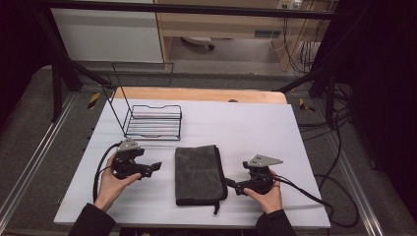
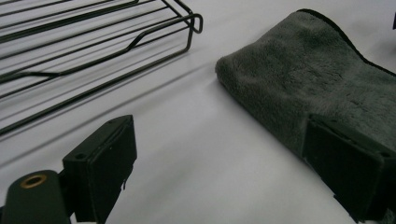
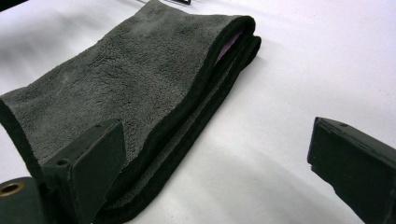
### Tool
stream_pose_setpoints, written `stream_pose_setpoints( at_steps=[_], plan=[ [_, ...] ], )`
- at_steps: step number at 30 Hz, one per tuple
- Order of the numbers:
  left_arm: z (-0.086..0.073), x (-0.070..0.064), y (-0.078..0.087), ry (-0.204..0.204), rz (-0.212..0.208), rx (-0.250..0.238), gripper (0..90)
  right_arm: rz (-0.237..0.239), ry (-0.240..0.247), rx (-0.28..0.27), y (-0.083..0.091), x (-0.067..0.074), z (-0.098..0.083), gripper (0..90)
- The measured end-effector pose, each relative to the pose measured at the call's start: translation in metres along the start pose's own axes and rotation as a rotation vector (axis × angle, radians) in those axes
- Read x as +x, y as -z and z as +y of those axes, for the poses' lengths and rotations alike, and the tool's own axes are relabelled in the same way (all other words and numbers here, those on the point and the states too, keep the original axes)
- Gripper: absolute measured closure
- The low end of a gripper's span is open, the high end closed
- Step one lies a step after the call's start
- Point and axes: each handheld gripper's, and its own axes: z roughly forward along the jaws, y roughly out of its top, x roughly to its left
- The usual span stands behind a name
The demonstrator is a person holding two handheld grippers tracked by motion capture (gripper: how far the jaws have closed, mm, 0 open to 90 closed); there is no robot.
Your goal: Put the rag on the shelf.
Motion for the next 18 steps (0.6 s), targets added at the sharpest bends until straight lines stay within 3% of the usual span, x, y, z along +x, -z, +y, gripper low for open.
stream_pose_setpoints(
  at_steps=[9,18],
  plan=[
    [0.023,-0.009,-0.024,0.023,0.007,0.011,13.7,0.003,0.0,0.003,0.0,0.002,-0.002,4.0],
    [0.037,-0.014,-0.052,0.062,0.034,0.06,19.9,0.0,0.001,0.006,0.0,0.003,-0.003,4.0]
  ],
)
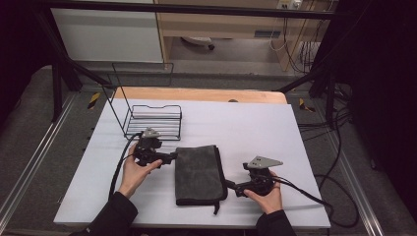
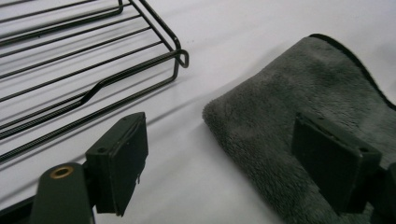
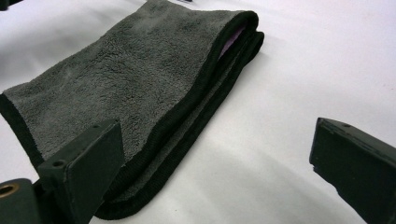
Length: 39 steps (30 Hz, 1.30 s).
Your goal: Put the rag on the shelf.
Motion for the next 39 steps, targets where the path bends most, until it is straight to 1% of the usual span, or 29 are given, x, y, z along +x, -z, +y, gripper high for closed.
stream_pose_setpoints(
  at_steps=[2,6,9,10,11,12,13,15,18,21,23,26,31,32,34,36,39],
  plan=[
    [0.001,0.001,-0.006,0.016,0.001,0.009,21.7,-0.002,0.002,0.0,0.0,0.0,0.0,4.0],
    [0.0,0.002,-0.017,0.037,0.008,0.04,29.1,-0.001,0.003,0.003,-0.001,0.0,-0.001,4.0],
    [-0.001,0.003,-0.023,0.062,-0.011,0.058,36.3,-0.001,0.001,0.005,-0.001,0.0,-0.001,4.1],
    [-0.001,0.003,-0.023,0.062,-0.011,0.058,38.7,-0.001,0.001,0.005,-0.001,0.0,-0.001,4.1],
    [-0.002,0.003,-0.027,0.073,-0.019,0.063,41.3,-0.002,-0.003,0.008,-0.001,0.0,-0.001,4.2],
    [-0.002,0.003,-0.027,0.073,-0.019,0.063,43.3,-0.002,0.0,0.006,-0.001,0.0,-0.001,4.2],
    [-0.002,0.003,-0.032,0.085,-0.022,0.072,45.0,-0.001,0.002,0.008,-0.001,0.0,-0.001,4.2],
    [-0.002,0.003,-0.034,0.091,-0.022,0.072,48.7,-0.002,0.0,0.009,-0.002,0.0,-0.001,4.2],
    [-0.003,0.003,-0.042,0.117,-0.032,0.075,52.9,-0.002,0.001,0.006,-0.002,0.0,-0.001,4.3],
    [-0.004,0.0,-0.044,0.111,-0.032,0.082,56.6,-0.003,0.001,0.009,-0.002,0.0,-0.001,4.1],
    [-0.004,-0.001,-0.044,0.115,-0.034,0.082,59.4,-0.004,-0.001,0.009,-0.002,0.0,-0.001,4.1],
    [-0.005,-0.002,-0.044,0.128,-0.047,0.084,64.3,-0.006,-0.004,0.008,-0.003,0.0,-0.001,4.0],
    [-0.006,-0.005,-0.045,0.129,-0.049,0.081,70.9,-0.008,-0.018,0.002,-0.003,-0.001,0.0,4.0],
    [-0.006,-0.005,-0.045,0.127,-0.046,0.081,71.8,-0.009,-0.014,-0.006,-0.004,-0.002,0.001,4.0],
    [-0.006,-0.006,-0.045,0.122,-0.042,0.078,73.3,-0.01,-0.024,-0.013,-0.004,-0.003,0.002,3.9],
    [-0.006,-0.006,-0.046,0.128,-0.046,0.078,75.1,-0.013,-0.034,-0.022,-0.004,-0.004,0.004,3.4],
    [-0.006,-0.006,-0.046,0.13,-0.045,0.079,76.2,-0.021,-0.035,-0.028,-0.006,-0.005,0.009,2.7]
  ],
)
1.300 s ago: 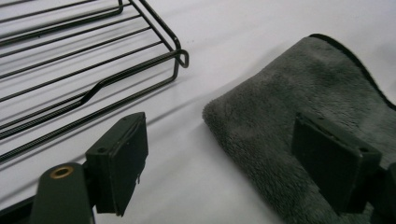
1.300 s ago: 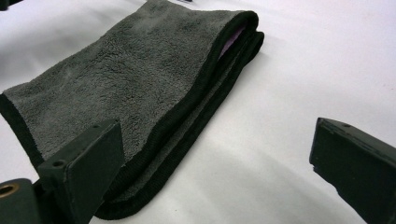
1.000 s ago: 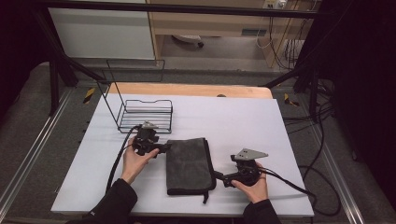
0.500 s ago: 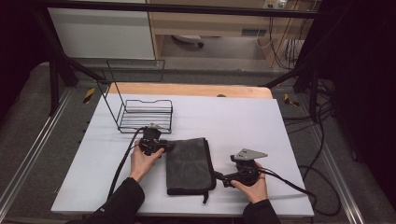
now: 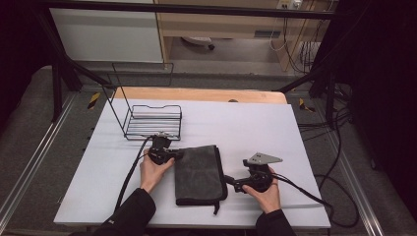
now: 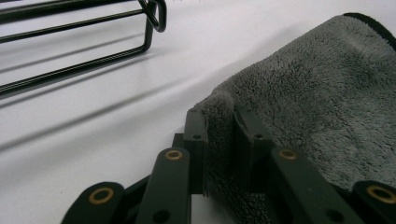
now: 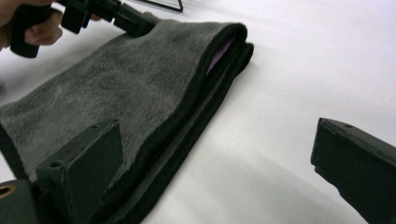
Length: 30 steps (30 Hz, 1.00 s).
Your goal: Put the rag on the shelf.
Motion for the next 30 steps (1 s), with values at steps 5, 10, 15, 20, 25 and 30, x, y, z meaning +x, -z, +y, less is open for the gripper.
stream_pose_setpoints(
  at_steps=[5,10,15,20,25,30],
  plan=[
    [-0.001,-0.001,0.0,-0.008,0.007,-0.005,76.5,0.001,-0.006,-0.019,-0.007,0.001,0.011,1.9],
    [-0.002,0.0,0.0,-0.009,0.0,-0.014,76.6,-0.001,-0.012,-0.015,-0.019,0.002,0.022,1.0],
    [-0.003,0.001,0.0,-0.011,-0.008,-0.021,76.7,-0.032,-0.041,0.005,-0.037,-0.001,0.033,2.2],
    [-0.003,0.002,0.0,-0.011,-0.014,-0.023,76.7,-0.039,-0.053,0.028,-0.055,-0.007,0.043,8.0],
    [-0.004,0.003,0.0,-0.016,-0.019,-0.023,76.7,-0.036,-0.074,0.027,-0.073,-0.012,0.053,19.6],
    [-0.004,0.003,0.0,-0.027,-0.02,-0.029,76.7,-0.045,-0.084,0.072,-0.087,-0.016,0.055,30.0]
  ],
)
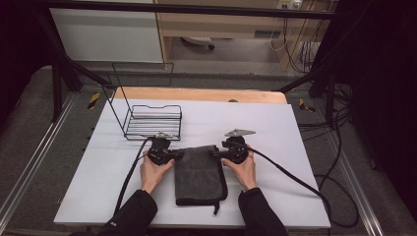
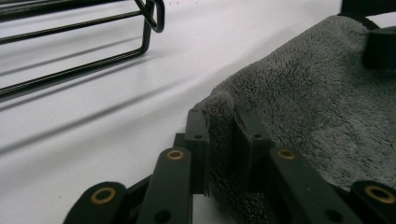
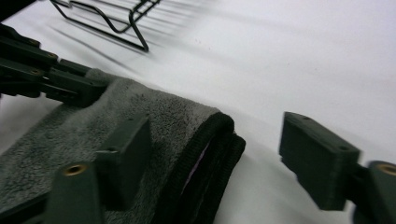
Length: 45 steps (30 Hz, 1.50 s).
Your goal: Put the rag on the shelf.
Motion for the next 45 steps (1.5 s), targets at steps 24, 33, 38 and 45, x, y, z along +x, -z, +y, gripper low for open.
stream_pose_setpoints(
  at_steps=[24,33,38,45],
  plan=[
    [-0.002,0.005,0.0,0.013,-0.035,-0.017,76.9,0.119,-0.136,0.127,-0.009,-0.007,-0.001,72.4],
    [-0.001,0.007,0.004,0.033,-0.058,-0.025,78.9,0.124,-0.135,0.11,-0.002,-0.004,0.002,79.6],
    [-0.001,0.007,0.012,0.028,-0.074,-0.064,79.1,0.125,-0.116,0.078,0.006,0.0,0.003,80.0],
    [0.001,0.003,0.023,0.013,-0.083,-0.106,79.1,0.127,-0.092,0.02,0.018,0.007,0.005,80.0]
  ],
)
